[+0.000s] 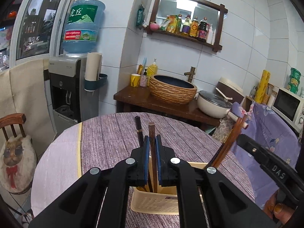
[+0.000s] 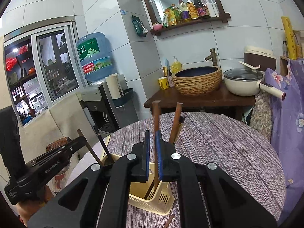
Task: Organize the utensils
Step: 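Open both tools to release the chopsticks and move back toward the table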
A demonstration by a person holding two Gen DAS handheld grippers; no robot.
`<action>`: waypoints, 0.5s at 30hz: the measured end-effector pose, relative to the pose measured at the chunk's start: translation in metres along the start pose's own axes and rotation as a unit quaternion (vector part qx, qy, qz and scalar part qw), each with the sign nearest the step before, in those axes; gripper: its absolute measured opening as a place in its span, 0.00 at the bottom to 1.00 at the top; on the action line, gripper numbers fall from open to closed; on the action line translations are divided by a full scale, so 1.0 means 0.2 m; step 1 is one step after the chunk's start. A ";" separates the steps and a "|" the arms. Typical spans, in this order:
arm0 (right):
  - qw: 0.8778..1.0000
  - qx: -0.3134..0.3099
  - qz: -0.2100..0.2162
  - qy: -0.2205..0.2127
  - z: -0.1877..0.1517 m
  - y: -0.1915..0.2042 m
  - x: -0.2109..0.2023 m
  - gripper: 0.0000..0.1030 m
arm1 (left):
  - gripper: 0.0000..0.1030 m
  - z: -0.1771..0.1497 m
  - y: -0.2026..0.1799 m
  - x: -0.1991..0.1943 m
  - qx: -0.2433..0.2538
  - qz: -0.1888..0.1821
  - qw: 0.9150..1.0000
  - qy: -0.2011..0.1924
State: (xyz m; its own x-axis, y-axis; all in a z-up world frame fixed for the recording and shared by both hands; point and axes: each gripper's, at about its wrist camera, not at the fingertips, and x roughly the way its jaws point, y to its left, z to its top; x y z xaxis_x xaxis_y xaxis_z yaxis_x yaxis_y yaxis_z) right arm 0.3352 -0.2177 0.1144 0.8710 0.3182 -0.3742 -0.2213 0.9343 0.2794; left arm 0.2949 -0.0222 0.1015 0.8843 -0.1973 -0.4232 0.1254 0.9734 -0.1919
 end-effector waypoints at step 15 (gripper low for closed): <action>0.999 -0.027 -0.037 0.021 -0.25 -0.03 -0.14 0.42 | 0.61 -0.27 0.06 -0.15 0.010 0.015 1.000 0.021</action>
State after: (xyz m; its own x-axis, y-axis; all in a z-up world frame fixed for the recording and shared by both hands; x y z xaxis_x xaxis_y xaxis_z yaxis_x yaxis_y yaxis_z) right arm 0.2914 -0.2247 0.0786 0.8671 0.2535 -0.4289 -0.1813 0.9624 0.2023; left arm 0.2464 -0.0119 0.0645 0.8681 -0.1727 -0.4654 0.1092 0.9810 -0.1605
